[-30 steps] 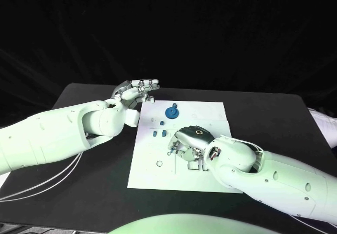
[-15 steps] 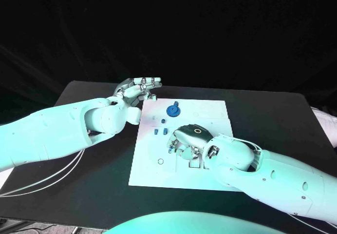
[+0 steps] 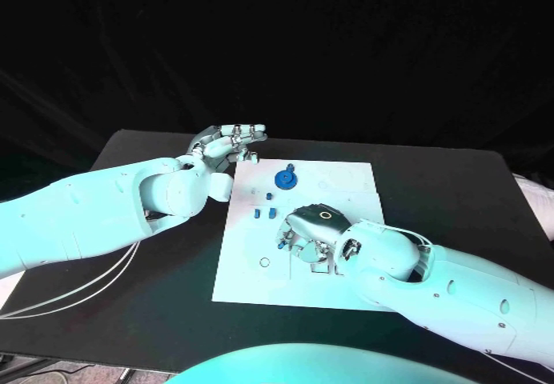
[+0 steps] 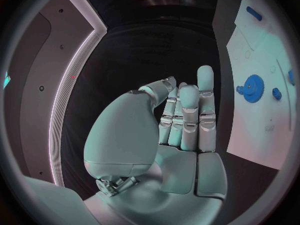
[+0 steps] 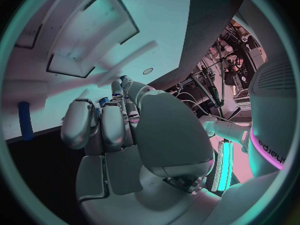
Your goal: Assemble the parts on the task board
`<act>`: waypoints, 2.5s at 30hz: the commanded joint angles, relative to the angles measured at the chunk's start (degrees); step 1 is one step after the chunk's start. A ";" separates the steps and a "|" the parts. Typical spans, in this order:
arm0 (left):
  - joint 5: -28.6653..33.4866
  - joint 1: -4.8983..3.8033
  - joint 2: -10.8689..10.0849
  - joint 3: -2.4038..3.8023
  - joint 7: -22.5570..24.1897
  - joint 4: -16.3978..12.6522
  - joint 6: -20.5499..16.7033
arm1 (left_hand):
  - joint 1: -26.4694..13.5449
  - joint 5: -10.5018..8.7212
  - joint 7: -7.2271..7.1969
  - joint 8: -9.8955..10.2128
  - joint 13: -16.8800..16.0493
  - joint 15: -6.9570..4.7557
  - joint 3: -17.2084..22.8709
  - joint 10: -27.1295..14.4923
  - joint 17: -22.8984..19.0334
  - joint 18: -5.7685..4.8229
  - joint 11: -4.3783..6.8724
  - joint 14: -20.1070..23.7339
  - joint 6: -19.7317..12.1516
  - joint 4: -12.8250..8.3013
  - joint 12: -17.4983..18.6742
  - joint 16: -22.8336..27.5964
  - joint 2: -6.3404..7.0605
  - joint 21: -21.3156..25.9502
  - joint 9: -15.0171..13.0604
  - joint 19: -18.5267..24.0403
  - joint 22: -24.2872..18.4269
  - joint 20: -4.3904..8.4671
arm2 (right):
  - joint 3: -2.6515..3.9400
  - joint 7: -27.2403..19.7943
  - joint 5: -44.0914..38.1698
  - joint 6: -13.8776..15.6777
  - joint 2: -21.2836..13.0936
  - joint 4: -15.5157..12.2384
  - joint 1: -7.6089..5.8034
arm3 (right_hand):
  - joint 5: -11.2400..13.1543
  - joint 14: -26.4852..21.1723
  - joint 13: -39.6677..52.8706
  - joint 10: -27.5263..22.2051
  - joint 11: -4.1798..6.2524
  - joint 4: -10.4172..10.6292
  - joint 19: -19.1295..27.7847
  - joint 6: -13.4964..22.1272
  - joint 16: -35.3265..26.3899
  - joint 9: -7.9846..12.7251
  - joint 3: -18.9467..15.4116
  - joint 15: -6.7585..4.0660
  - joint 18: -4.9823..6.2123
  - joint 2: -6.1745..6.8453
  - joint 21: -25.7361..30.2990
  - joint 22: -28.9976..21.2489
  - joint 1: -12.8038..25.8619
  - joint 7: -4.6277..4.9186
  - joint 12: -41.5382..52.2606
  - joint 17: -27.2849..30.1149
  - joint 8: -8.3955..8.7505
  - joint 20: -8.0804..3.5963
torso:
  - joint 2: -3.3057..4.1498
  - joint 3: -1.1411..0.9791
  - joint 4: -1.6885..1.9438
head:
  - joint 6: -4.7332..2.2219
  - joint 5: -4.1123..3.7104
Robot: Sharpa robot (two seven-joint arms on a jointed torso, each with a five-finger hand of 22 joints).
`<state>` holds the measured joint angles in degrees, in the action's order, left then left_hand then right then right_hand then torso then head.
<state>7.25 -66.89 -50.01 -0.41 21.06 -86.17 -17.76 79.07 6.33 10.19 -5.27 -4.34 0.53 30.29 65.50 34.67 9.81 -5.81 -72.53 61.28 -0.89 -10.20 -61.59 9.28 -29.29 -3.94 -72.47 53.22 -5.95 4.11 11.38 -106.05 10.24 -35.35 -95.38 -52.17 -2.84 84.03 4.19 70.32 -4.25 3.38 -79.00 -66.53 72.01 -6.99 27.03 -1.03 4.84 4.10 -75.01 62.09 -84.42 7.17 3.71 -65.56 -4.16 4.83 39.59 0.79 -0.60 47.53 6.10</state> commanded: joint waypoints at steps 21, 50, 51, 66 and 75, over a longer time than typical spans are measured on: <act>-0.37 -0.03 0.06 0.01 -0.37 -0.06 1.59 | 0.34 -0.15 -0.11 -0.23 0.00 -0.01 -0.21 -0.49 -0.20 0.57 0.03 0.51 -0.46 -0.31 -0.42 0.29 -0.18 0.44 0.08 0.26 -0.08 0.01 | -0.82 3.55 -6.26 -6.01 1.61 -0.07 0.03 | -0.26 2.17 -0.07 1.09 0.60 -0.19 -0.26 -0.17 0.19 -0.25 0.33 -0.08 0.54 -0.22 -0.08 -0.17 1.10 0.20 0.09 0.12 -0.22 0.10 | 0.01 0.07 0.02 | 0.14 -0.38; -0.68 -0.02 -0.35 -0.22 -1.21 -0.10 2.35 | 0.23 -0.16 -0.03 -0.18 0.05 0.08 -0.50 -0.81 -0.75 0.55 -0.06 0.82 -0.69 -0.41 -0.50 0.53 -0.14 0.59 0.10 0.35 -0.18 -0.05 | 0.61 4.75 -4.78 3.83 -4.77 -5.84 -0.29 | -0.50 0.82 -0.33 -13.96 -2.19 -1.83 3.64 9.48 -2.46 2.46 -2.38 2.17 2.34 2.42 6.63 -10.46 5.23 0.83 2.75 4.33 0.24 1.99 | 0.02 0.01 -0.15 | -0.66 -1.09; -0.69 -0.02 -0.40 -0.23 -1.22 -0.12 2.36 | 0.23 -0.16 -0.03 -0.18 0.05 0.08 -0.50 -0.81 -0.75 0.55 -0.06 0.82 -0.69 -0.41 -0.50 0.53 -0.14 0.59 0.10 0.35 -0.18 -0.05 | 1.05 4.88 -4.42 3.93 -5.49 -6.32 -0.43 | -0.50 0.87 -0.33 -13.78 -2.15 -1.82 3.52 9.37 -2.37 2.45 -2.40 2.16 2.30 2.41 6.52 -10.28 5.28 0.78 2.88 4.24 0.24 1.96 | 0.02 0.00 -0.23 | -0.74 -1.13; -0.93 -0.01 -0.62 -0.30 -1.26 -0.25 2.73 | 0.24 -0.16 -0.03 -0.18 0.06 0.10 -0.55 -0.88 -0.89 0.55 -0.07 0.91 -0.74 -0.44 -0.54 0.59 -0.18 0.63 0.10 0.39 -0.21 -0.06 | 3.67 6.68 -3.50 -2.12 -12.73 -4.86 -4.29 | -0.17 1.35 -0.61 -16.16 -1.27 -0.82 2.59 10.15 -2.05 2.93 -6.08 1.53 2.12 4.62 6.32 -9.79 6.44 -1.25 2.09 4.16 0.63 1.53 | 0.02 0.03 -0.01 | -1.53 -2.30; -0.97 0.01 -0.53 -0.34 -1.27 -0.18 2.91 | 0.24 -0.16 -0.03 -0.18 0.06 0.10 -0.55 -0.88 -0.89 0.55 -0.07 0.91 -0.74 -0.44 -0.54 0.59 -0.18 0.63 0.10 0.39 -0.21 -0.06 | 3.62 6.29 -3.61 -6.33 -12.28 -3.15 -4.45 | -0.22 1.42 -0.38 -14.39 -0.78 -0.43 2.37 9.13 -2.21 2.82 -6.79 1.24 2.09 3.70 6.40 -9.80 5.42 -1.31 3.20 4.49 0.38 1.21 | -0.01 0.03 0.10 | -1.40 -2.20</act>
<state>6.64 -66.87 -50.65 -0.76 19.60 -86.26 -16.07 79.07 6.33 10.20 -5.27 -4.33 0.49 29.97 64.99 33.84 9.81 -5.72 -72.04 60.87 -1.21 -10.43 -61.40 9.28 -28.83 -3.90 -72.47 53.07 -5.95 7.74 17.47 -109.36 7.52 -47.81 -98.66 -56.65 -3.32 83.97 3.75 55.59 -5.06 3.00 -76.47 -57.06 69.69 -4.12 20.64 0.66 6.20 7.85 -68.78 52.25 -78.61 5.82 6.76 -61.10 -3.75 6.13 39.60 0.83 -0.55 46.05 3.85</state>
